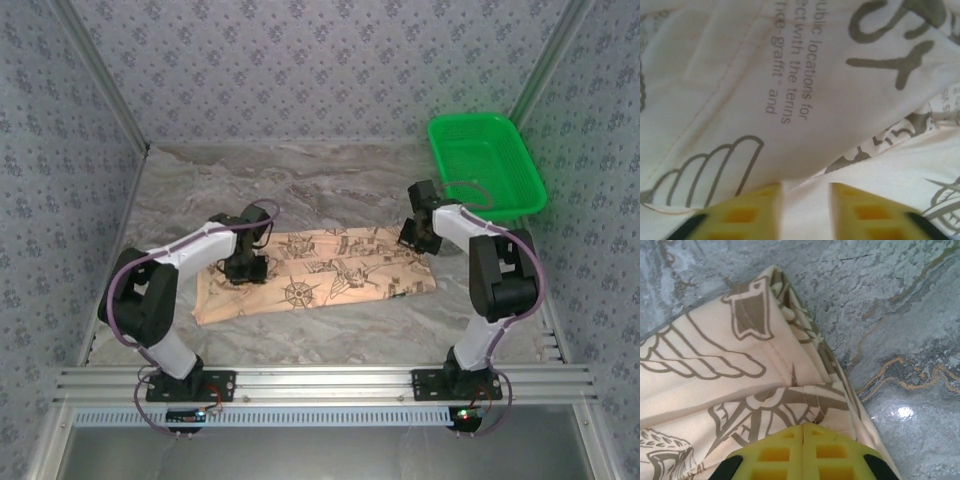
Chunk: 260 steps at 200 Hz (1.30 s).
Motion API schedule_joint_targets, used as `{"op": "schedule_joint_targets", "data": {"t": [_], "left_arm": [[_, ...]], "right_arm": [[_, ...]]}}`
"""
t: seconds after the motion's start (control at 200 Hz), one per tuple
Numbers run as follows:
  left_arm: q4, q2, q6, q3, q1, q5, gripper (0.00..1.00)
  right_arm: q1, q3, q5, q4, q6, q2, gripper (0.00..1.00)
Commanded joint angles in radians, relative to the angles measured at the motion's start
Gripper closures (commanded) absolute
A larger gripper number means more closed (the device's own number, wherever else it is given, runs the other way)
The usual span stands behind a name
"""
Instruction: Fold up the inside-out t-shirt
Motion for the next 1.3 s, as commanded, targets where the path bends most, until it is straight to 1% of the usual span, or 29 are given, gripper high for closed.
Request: {"op": "schedule_joint_targets", "data": {"t": [0.0, 0.025, 0.03, 0.1, 0.21, 0.295, 0.31, 0.325, 0.355, 0.375, 0.39, 0.4, 0.425, 0.49, 0.535, 0.585, 0.655, 0.715, 0.775, 0.835, 0.924, 0.984, 1.029, 1.159, 1.239, 1.259, 1.294], "left_arm": [[-0.008, -0.057, 0.007, -0.006, 0.000, 0.005, 0.92], [-0.011, -0.065, 0.010, -0.011, 0.002, 0.004, 1.00], [-0.011, -0.066, 0.010, -0.012, 0.002, 0.004, 1.00], [-0.023, -0.098, 0.013, -0.029, 0.012, 0.010, 1.00], [-0.050, -0.163, 0.014, -0.054, 0.041, 0.055, 1.00], [-0.071, -0.204, 0.008, -0.074, 0.057, 0.066, 1.00], [-0.074, -0.208, 0.008, -0.077, 0.058, 0.068, 0.96], [-0.076, -0.210, 0.010, -0.079, 0.060, 0.072, 0.89], [-0.076, -0.209, 0.013, -0.083, 0.060, 0.083, 0.69], [-0.074, -0.209, 0.013, -0.087, 0.059, 0.085, 0.56], [-0.071, -0.207, 0.011, -0.092, 0.060, 0.084, 0.50], [-0.067, -0.205, 0.009, -0.096, 0.060, 0.085, 0.48], [-0.056, -0.201, 0.005, -0.105, 0.060, 0.084, 0.44], [-0.031, -0.177, 0.000, -0.118, 0.060, 0.069, 0.41], [-0.024, -0.150, -0.005, -0.115, 0.060, 0.037, 0.40], [-0.020, -0.124, -0.011, -0.105, 0.061, -0.003, 0.39], [0.000, -0.105, -0.026, -0.097, 0.066, -0.039, 0.39], [0.024, -0.098, -0.040, -0.094, 0.075, -0.047, 0.40], [0.036, -0.091, -0.048, -0.086, 0.086, -0.047, 0.44], [0.036, -0.083, -0.048, -0.074, 0.092, -0.047, 0.46], [0.037, -0.067, -0.045, -0.062, 0.099, -0.055, 0.46], [0.038, -0.051, -0.042, -0.060, 0.108, -0.055, 0.49], [0.039, -0.044, -0.040, -0.060, 0.117, -0.047, 0.52], [0.045, -0.038, -0.034, -0.064, 0.125, -0.045, 0.62], [0.045, -0.031, -0.024, -0.063, 0.131, -0.042, 0.75], [0.045, -0.030, -0.020, -0.063, 0.134, -0.040, 0.78], [0.044, -0.028, -0.016, -0.061, 0.139, -0.031, 0.85]], "right_arm": [[0.029, -0.001, 0.039, -0.027, -0.047, -0.084, 1.00], [0.033, -0.007, 0.046, -0.036, -0.047, -0.100, 1.00], [0.034, -0.008, 0.047, -0.037, -0.046, -0.103, 1.00], [0.043, -0.042, 0.051, -0.046, -0.040, -0.152, 1.00], [0.055, -0.104, 0.071, -0.084, -0.051, -0.221, 1.00], [0.057, -0.174, 0.094, -0.057, -0.062, -0.250, 1.00], [0.055, -0.187, 0.095, -0.054, -0.063, -0.251, 0.93], [0.050, -0.194, 0.091, -0.055, -0.066, -0.248, 0.84], [0.042, -0.202, 0.072, -0.027, -0.087, -0.238, 0.67], [0.037, -0.201, 0.059, -0.024, -0.105, -0.229, 0.60], [0.032, -0.195, 0.055, -0.026, -0.116, -0.222, 0.58], [0.029, -0.190, 0.052, -0.027, -0.123, -0.217, 0.58], [0.023, -0.182, 0.045, -0.023, -0.149, -0.202, 0.57], [0.004, -0.158, 0.039, -0.010, -0.188, -0.179, 0.55], [-0.006, -0.149, 0.013, 0.013, -0.219, -0.169, 0.55], [-0.017, -0.141, 0.014, 0.037, -0.244, -0.157, 0.55], [-0.045, -0.137, -0.018, 0.081, -0.276, -0.125, 0.55], [-0.069, -0.126, -0.074, 0.104, -0.303, -0.090, 0.57], [-0.080, -0.115, -0.109, 0.111, -0.332, -0.068, 0.58], [-0.083, -0.105, -0.142, 0.117, -0.342, -0.062, 0.58], [-0.084, -0.103, -0.169, 0.131, -0.354, -0.060, 0.60], [-0.088, -0.095, -0.180, 0.129, -0.362, -0.052, 0.64], [-0.090, -0.088, -0.184, 0.124, -0.374, -0.051, 0.65], [-0.092, -0.081, -0.172, 0.121, -0.396, -0.074, 0.62], [-0.102, -0.075, -0.180, 0.123, -0.414, -0.082, 0.62], [-0.105, -0.074, -0.183, 0.122, -0.418, -0.079, 0.63], [-0.111, -0.072, -0.198, 0.121, -0.427, -0.075, 0.69]]}}
